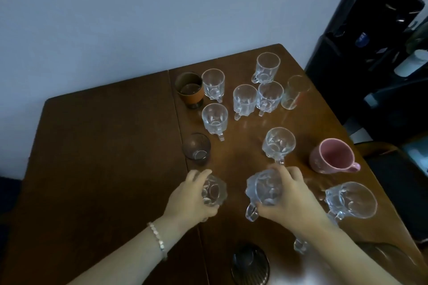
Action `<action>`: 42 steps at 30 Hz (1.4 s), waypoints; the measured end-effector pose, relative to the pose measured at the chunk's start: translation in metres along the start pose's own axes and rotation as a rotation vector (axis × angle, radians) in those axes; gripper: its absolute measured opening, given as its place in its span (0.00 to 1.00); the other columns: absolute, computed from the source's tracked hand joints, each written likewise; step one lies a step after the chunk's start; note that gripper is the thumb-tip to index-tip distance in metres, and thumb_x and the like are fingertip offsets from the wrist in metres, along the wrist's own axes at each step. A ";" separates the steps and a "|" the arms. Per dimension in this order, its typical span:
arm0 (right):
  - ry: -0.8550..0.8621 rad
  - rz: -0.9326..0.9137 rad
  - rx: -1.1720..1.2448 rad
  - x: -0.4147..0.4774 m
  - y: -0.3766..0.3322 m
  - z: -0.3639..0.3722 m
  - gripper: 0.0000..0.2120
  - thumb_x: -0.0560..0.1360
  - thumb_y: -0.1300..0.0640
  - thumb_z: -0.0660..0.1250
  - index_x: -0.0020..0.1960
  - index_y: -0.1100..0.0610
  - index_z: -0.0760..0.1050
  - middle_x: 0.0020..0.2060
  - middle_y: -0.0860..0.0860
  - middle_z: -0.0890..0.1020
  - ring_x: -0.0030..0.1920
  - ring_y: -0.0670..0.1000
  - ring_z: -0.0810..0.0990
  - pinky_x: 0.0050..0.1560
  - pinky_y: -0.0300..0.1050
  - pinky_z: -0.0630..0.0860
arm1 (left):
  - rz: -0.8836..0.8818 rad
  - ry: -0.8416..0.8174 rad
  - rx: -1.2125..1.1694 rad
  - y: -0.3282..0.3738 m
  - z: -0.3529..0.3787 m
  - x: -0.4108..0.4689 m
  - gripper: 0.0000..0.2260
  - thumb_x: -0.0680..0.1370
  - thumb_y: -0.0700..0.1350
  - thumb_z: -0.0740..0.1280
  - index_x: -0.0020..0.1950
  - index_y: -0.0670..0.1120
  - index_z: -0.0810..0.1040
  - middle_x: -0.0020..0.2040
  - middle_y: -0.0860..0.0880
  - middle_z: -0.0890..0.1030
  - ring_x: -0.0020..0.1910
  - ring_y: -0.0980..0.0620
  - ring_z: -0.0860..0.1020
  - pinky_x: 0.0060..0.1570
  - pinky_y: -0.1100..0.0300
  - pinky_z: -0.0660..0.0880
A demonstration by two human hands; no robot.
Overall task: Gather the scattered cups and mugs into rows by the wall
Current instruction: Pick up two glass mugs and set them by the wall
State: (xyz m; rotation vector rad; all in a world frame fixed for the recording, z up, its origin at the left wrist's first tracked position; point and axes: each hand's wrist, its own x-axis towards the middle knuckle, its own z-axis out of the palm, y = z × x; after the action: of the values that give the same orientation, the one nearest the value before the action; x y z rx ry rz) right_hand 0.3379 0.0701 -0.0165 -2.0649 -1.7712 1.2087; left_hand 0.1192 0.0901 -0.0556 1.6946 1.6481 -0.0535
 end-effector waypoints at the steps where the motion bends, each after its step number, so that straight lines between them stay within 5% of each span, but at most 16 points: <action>1: -0.031 -0.045 -0.042 0.001 -0.012 0.001 0.43 0.64 0.47 0.77 0.72 0.46 0.58 0.65 0.45 0.64 0.58 0.47 0.74 0.48 0.32 0.73 | -0.015 0.028 -0.048 -0.013 -0.010 -0.013 0.38 0.68 0.52 0.74 0.73 0.54 0.60 0.67 0.54 0.66 0.61 0.54 0.74 0.58 0.60 0.76; 4: -0.122 -0.184 -0.152 0.008 -0.059 0.007 0.44 0.63 0.46 0.76 0.73 0.45 0.57 0.63 0.41 0.64 0.59 0.44 0.73 0.52 0.33 0.75 | -0.103 0.128 -0.136 -0.059 -0.052 -0.047 0.39 0.66 0.52 0.76 0.72 0.56 0.61 0.61 0.60 0.68 0.57 0.58 0.74 0.53 0.66 0.75; 10: -0.146 -0.340 -0.098 0.045 -0.170 0.051 0.47 0.61 0.52 0.79 0.73 0.48 0.58 0.57 0.39 0.66 0.60 0.40 0.70 0.57 0.32 0.69 | -0.242 0.338 -0.046 -0.173 -0.164 -0.062 0.37 0.64 0.54 0.78 0.68 0.54 0.64 0.61 0.56 0.73 0.55 0.56 0.75 0.53 0.60 0.76; 20: -0.113 -0.279 -0.071 0.180 -0.332 0.173 0.43 0.63 0.53 0.78 0.71 0.48 0.60 0.64 0.50 0.68 0.56 0.47 0.70 0.59 0.40 0.71 | -0.286 0.514 -0.042 -0.337 -0.312 0.061 0.38 0.63 0.47 0.78 0.70 0.46 0.66 0.61 0.42 0.74 0.55 0.43 0.77 0.51 0.51 0.78; 25: -0.122 -0.289 -0.194 0.244 -0.385 0.222 0.42 0.64 0.54 0.77 0.73 0.48 0.60 0.64 0.49 0.66 0.62 0.53 0.73 0.61 0.47 0.76 | -0.287 0.579 -0.143 -0.388 -0.335 0.128 0.30 0.61 0.45 0.80 0.58 0.44 0.71 0.56 0.43 0.78 0.52 0.43 0.78 0.49 0.50 0.79; 32: -0.076 -0.312 -0.211 0.327 -0.443 0.269 0.42 0.66 0.56 0.75 0.74 0.51 0.58 0.68 0.51 0.64 0.66 0.54 0.71 0.66 0.45 0.71 | -0.261 0.556 -0.043 -0.422 -0.347 0.194 0.28 0.64 0.48 0.79 0.60 0.45 0.72 0.57 0.44 0.78 0.55 0.43 0.78 0.53 0.47 0.79; 42: -0.088 -0.356 -0.251 0.377 -0.480 0.303 0.45 0.68 0.54 0.72 0.77 0.54 0.50 0.71 0.51 0.61 0.67 0.55 0.70 0.65 0.52 0.72 | -0.282 0.691 0.017 -0.440 -0.343 0.208 0.32 0.65 0.55 0.77 0.63 0.43 0.70 0.58 0.42 0.78 0.55 0.41 0.78 0.46 0.51 0.76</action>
State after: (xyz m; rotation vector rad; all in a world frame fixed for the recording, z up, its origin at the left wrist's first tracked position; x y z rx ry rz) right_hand -0.2341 0.4293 -0.1051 -1.7233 -2.3120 1.0310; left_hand -0.3879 0.3937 -0.1279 1.5686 2.3867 0.4274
